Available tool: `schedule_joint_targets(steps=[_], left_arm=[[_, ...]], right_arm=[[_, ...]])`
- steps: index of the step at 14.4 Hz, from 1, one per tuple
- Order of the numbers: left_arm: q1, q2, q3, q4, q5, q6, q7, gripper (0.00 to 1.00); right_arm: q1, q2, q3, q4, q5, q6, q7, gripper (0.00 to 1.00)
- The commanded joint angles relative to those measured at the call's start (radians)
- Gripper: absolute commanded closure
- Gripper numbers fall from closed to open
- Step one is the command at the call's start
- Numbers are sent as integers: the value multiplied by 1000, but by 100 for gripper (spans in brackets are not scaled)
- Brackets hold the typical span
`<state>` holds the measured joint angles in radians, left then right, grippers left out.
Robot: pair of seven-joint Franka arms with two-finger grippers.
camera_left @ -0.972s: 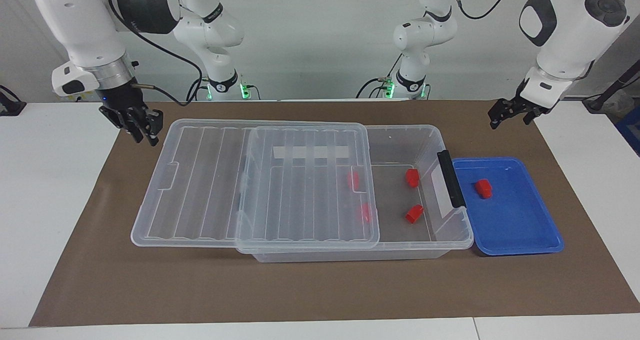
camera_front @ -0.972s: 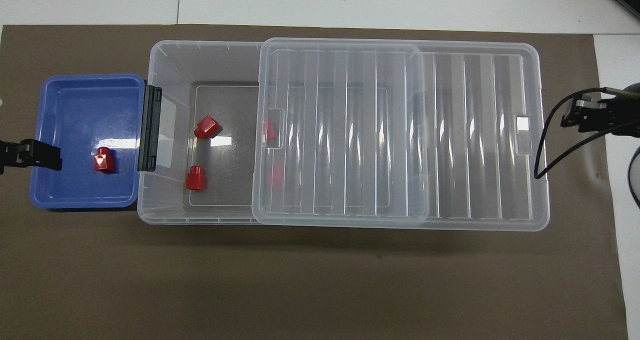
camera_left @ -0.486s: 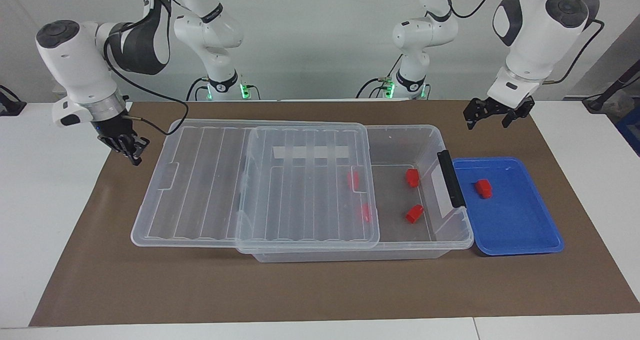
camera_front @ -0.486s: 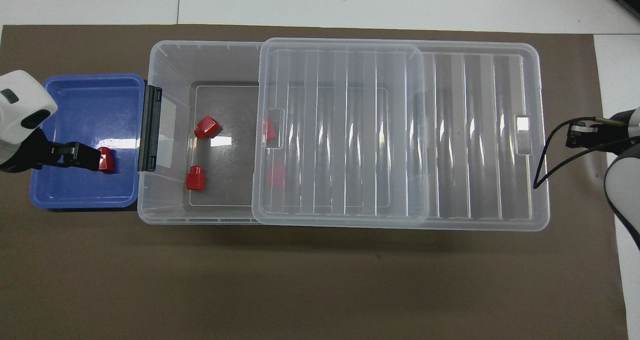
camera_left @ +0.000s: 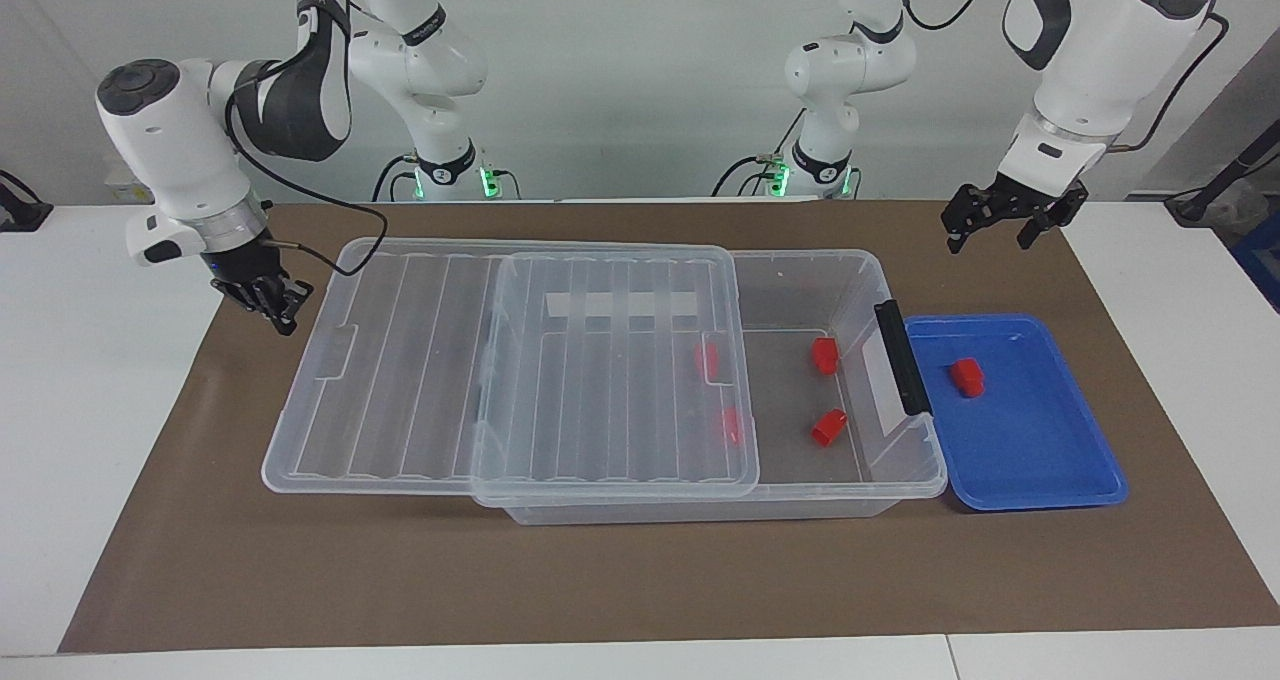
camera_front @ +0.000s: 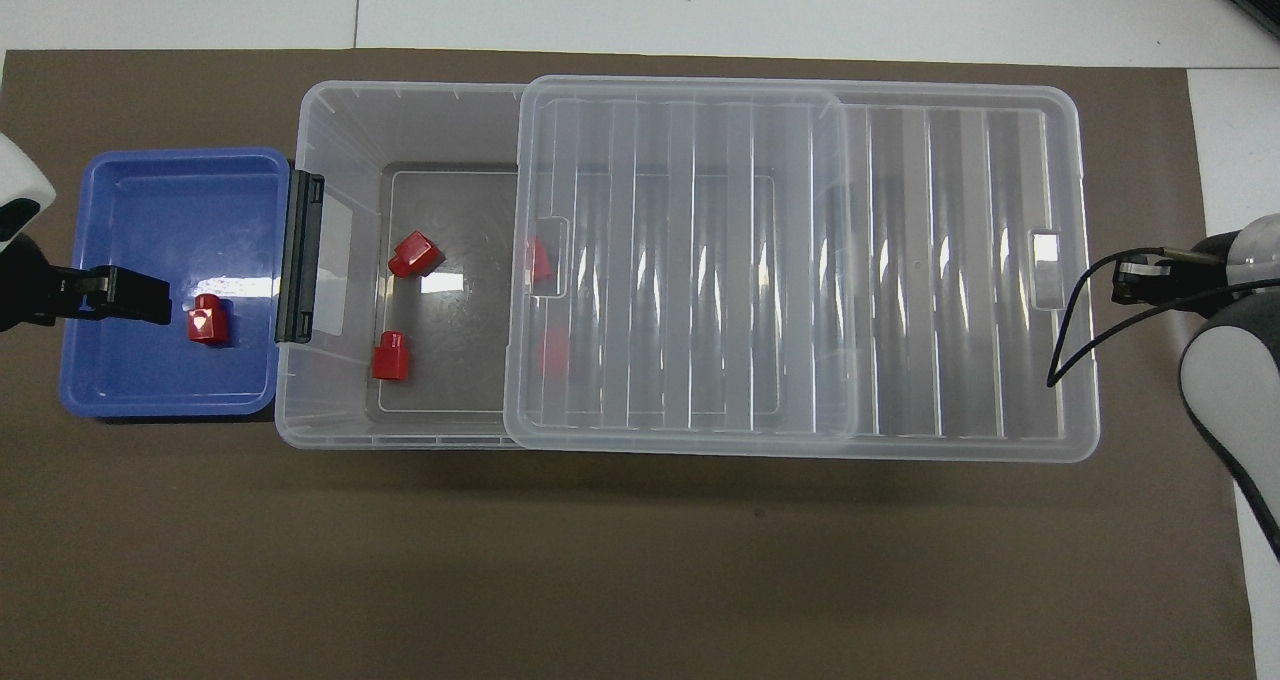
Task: Place red block in blue tray from box
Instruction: 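Slide the lid closed with the right gripper while the left gripper hovers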
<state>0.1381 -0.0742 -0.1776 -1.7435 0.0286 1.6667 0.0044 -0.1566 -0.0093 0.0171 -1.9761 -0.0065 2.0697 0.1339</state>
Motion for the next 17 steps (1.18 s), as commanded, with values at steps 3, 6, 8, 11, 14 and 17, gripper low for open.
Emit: schedule_joint_targets(steps=[3,6,8,11,14,17], left_arm=[[-15,-12,-11,27,-57,-25,-1,0],[-18,-13,-14,18,-145,17,0,0],[-37,-25,-19,-7,-139,33,5,0],[-18,-68,-13,-128,-138,195,6,0],[-9,2,-11,-59,-66,194,12,0],[-25,155,-14,154,-56,92,11,0]], right_arm=[[29,-1,1,-26,42,38,-59,100],[63,0,1,-26,43,40,-62,100],[97,0,4,-24,43,40,-62,100],[172,-1,6,-26,43,26,-60,100],[236,-1,6,-26,43,32,-54,100],[273,0,6,-26,75,40,-51,100]])
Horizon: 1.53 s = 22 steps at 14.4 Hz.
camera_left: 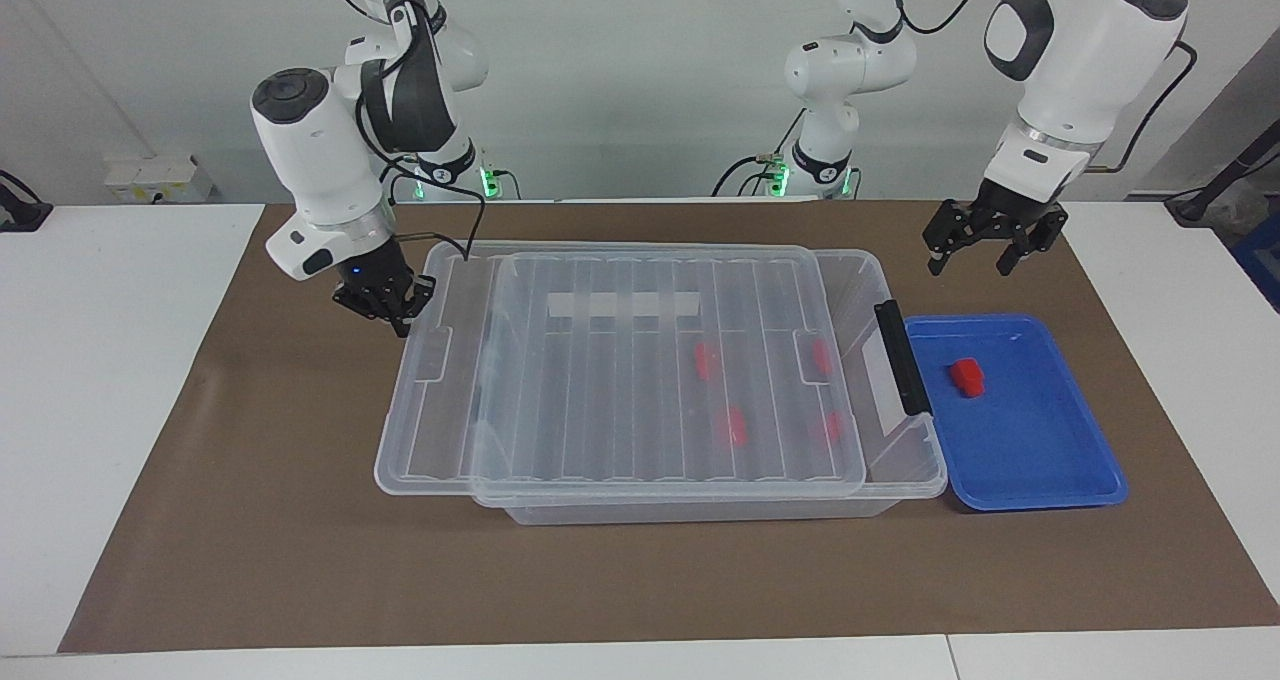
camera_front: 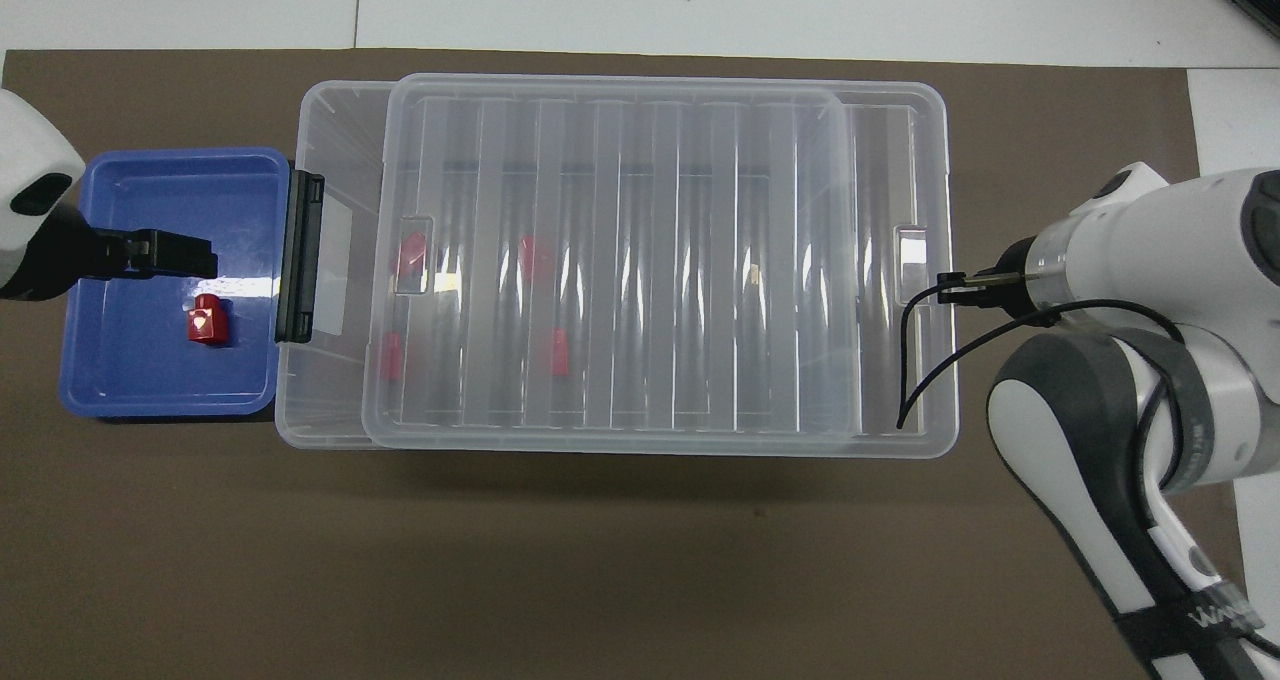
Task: Place red block in blue tray from box
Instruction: 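Slide the lid closed with the right gripper while the left gripper hovers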
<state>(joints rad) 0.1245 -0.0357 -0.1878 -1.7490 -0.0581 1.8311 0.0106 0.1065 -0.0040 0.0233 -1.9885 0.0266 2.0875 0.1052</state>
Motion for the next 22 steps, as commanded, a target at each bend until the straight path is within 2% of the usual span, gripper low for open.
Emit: schedule_joint_targets(steps=[1,8,15,18,19,20,22], left_arm=[[-26,122,-5,164,38,-82,5,0],[-40,111,-7,137,40,-66,5,0],[-68,80,-10,117,38,-75,2,0],[-167,79,-18,114,38,-49,-17,0],[-170,77,-19,106,38,-38,-20,0],[-169,76,-18,102,38,-38,-18,0],[-154,73,-16,98,38,-41,-17,0]], right_arm=[[19,-5,0,-13,62,22,-22,100],[97,-1,0,-13,76,22,7,100],[121,1,-2,-3,104,25,8,100],[85,-19,-6,11,104,-1,10,99],[66,-36,-6,11,102,-26,13,36],[50,-50,-10,11,99,-46,13,5],[-2,-82,-10,11,87,-84,25,3]])
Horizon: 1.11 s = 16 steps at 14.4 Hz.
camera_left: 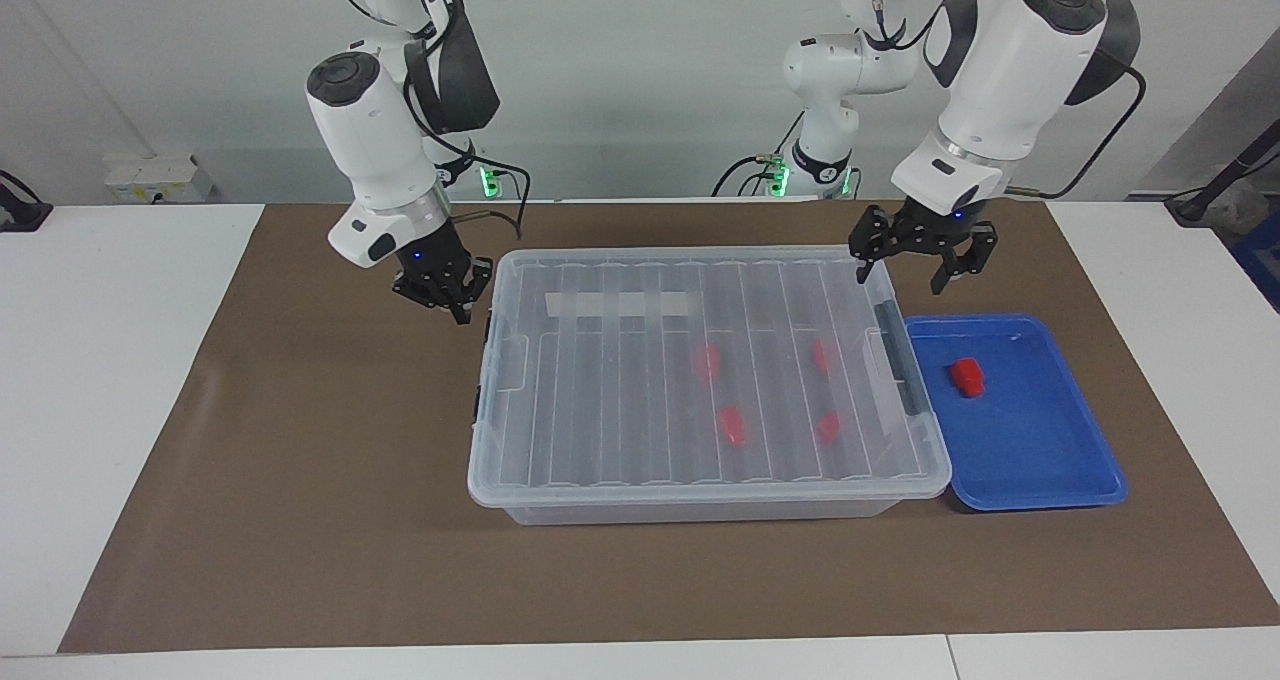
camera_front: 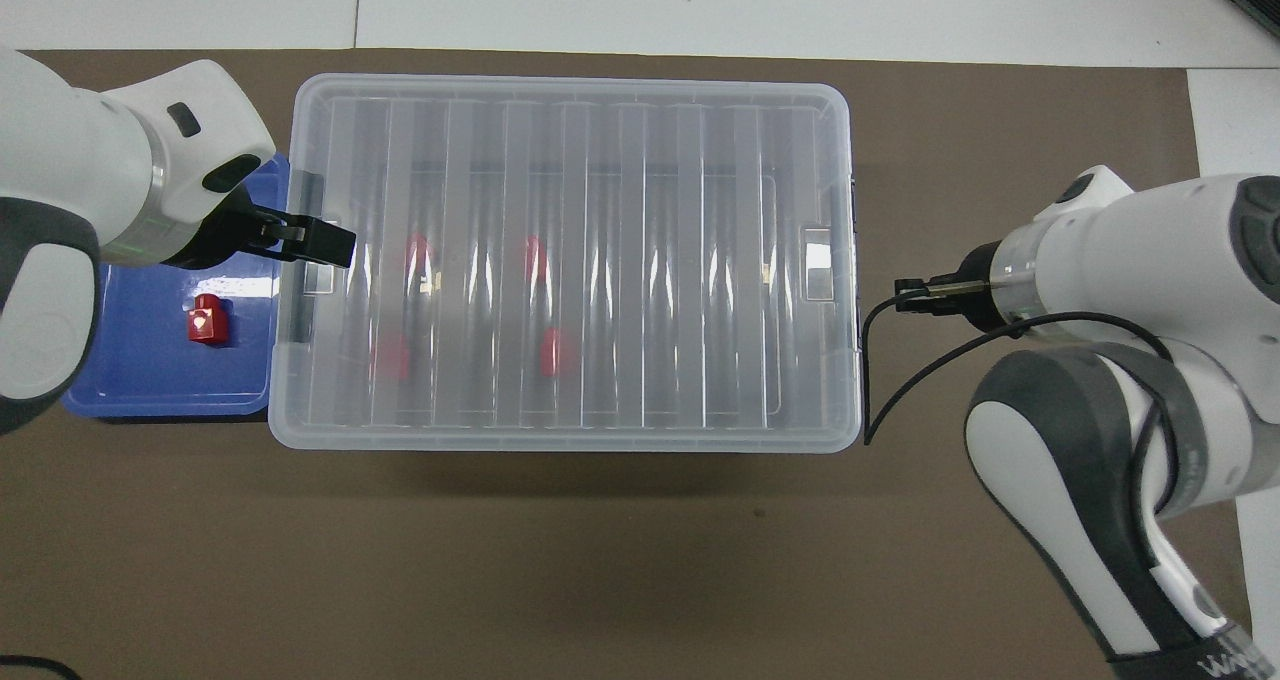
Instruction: Place red block in blue tray from box
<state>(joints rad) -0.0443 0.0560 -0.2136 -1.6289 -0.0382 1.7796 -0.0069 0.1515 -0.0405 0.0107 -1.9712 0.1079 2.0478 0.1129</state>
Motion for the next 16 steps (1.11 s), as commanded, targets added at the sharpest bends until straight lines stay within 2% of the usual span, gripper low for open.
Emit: schedule_joint_targets(steps=[1,4,7,11,16], left_arm=[[20,-19,16,-22,18,8,2,0],[46,-21,17,-20,18,1,5,0],[69,-30,16,-20,20,-8,8,0],[69,-70,16,-6,23,-92,7,0],[69,-90,17,-35,23,-81,8,0]], right_arm=[[-70,-58,2,-6,3,-60,19,3],[-118,-78,0,26,-55,-121,33,2],[-133,-75,2,122,-148,-234,62,1],[-150,-32,5,265,-146,-354,94,1],[-144,40,6,445,-149,-478,108,1]])
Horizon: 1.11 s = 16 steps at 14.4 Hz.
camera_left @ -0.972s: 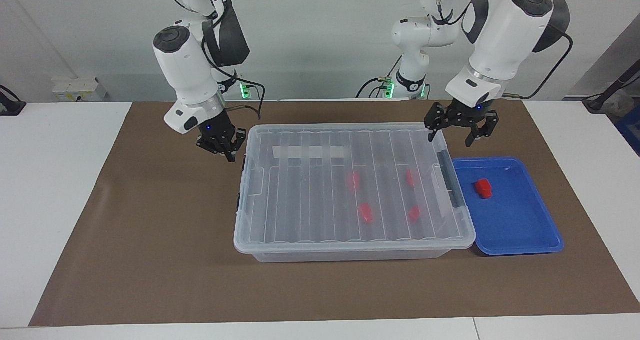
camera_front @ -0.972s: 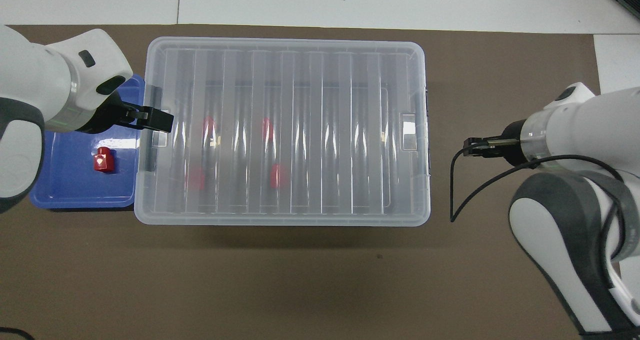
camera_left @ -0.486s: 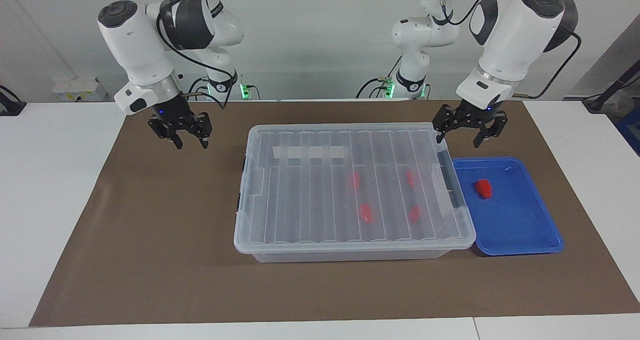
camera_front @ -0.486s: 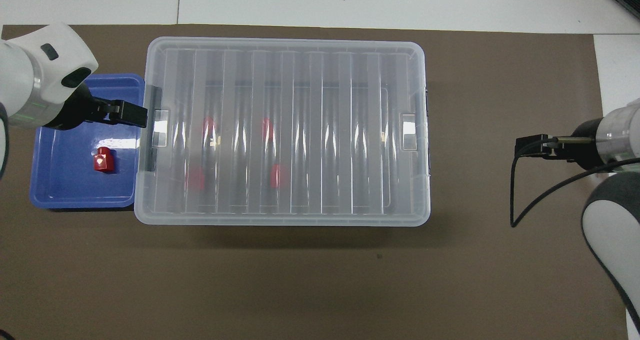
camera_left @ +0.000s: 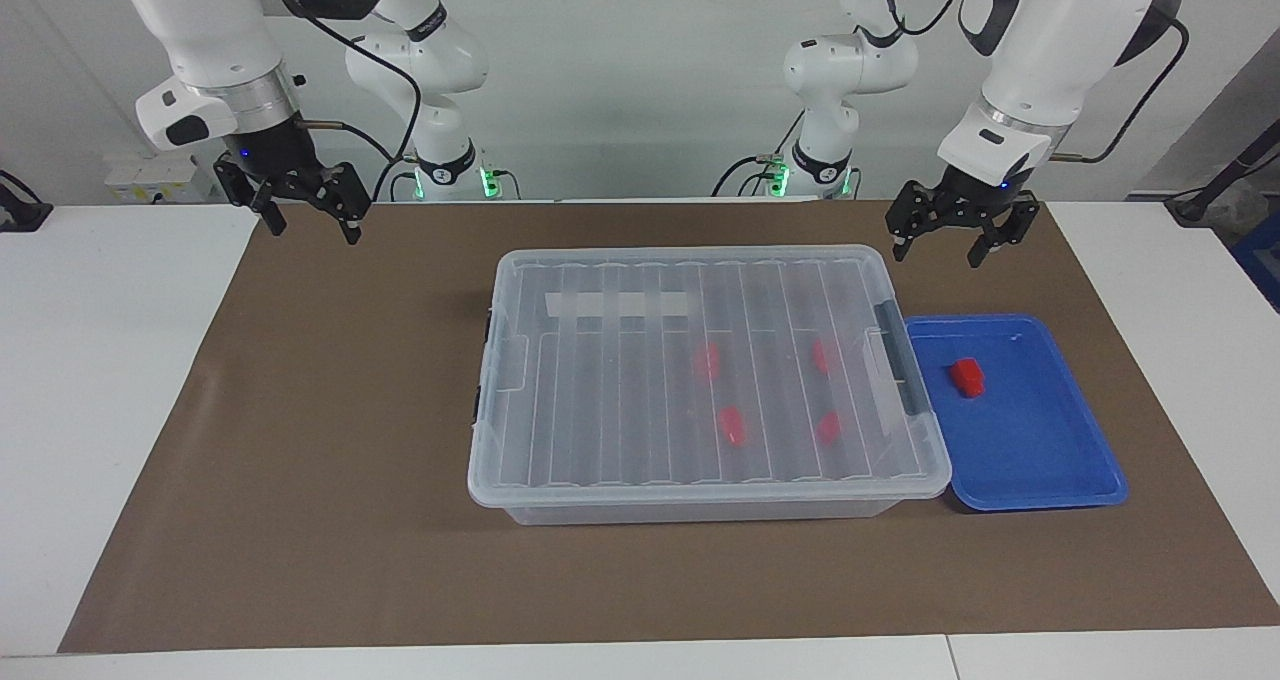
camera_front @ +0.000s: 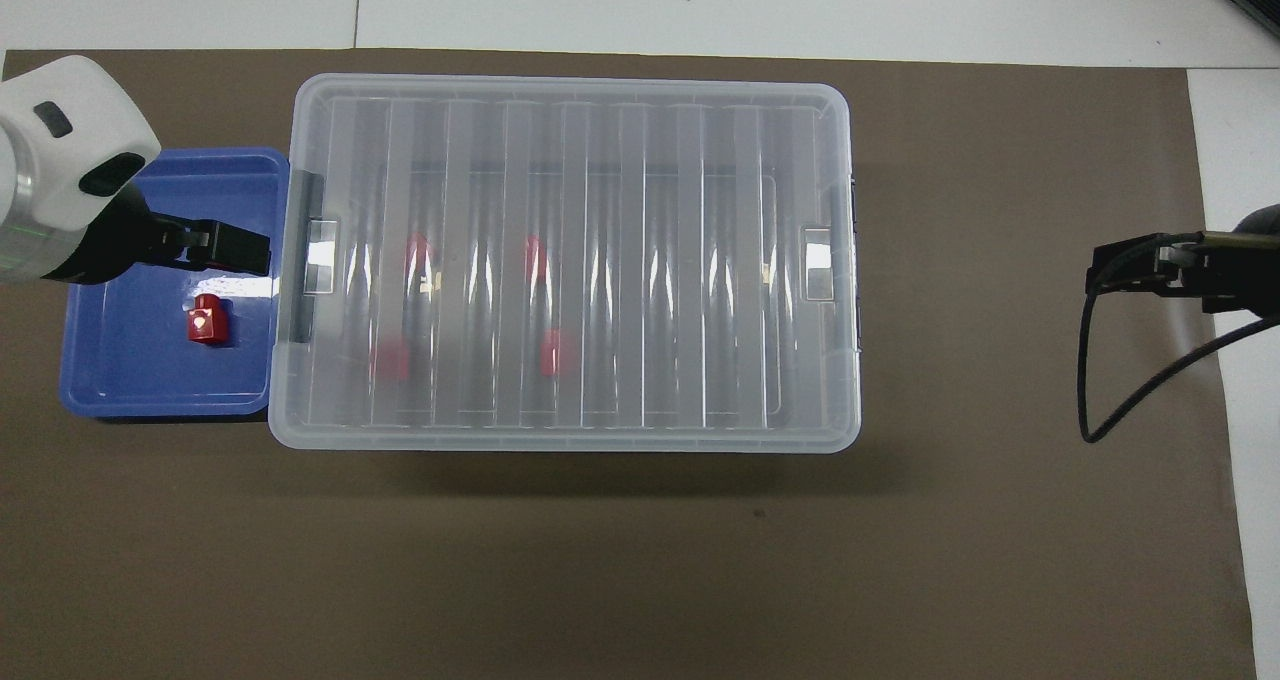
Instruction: Place red block in blue tray from box
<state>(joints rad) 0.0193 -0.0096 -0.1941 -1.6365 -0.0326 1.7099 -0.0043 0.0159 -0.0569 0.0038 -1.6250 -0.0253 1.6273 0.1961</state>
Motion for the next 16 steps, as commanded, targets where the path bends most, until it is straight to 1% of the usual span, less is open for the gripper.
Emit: schedule_joint_targets(steps=[1,6,16], left_arm=[[4,-26,-2,-31,17,-13,4,0],[28,-35,-2,-43,17,-23,4,0],[34,-35,1,-43,16,-24,1,0]], right_arm=[[-10,60,13,109,-13,-81,23,1],[-5,40,15,71,-1,-106,20,0],[-13,37,15,65,-1,-109,22,0]])
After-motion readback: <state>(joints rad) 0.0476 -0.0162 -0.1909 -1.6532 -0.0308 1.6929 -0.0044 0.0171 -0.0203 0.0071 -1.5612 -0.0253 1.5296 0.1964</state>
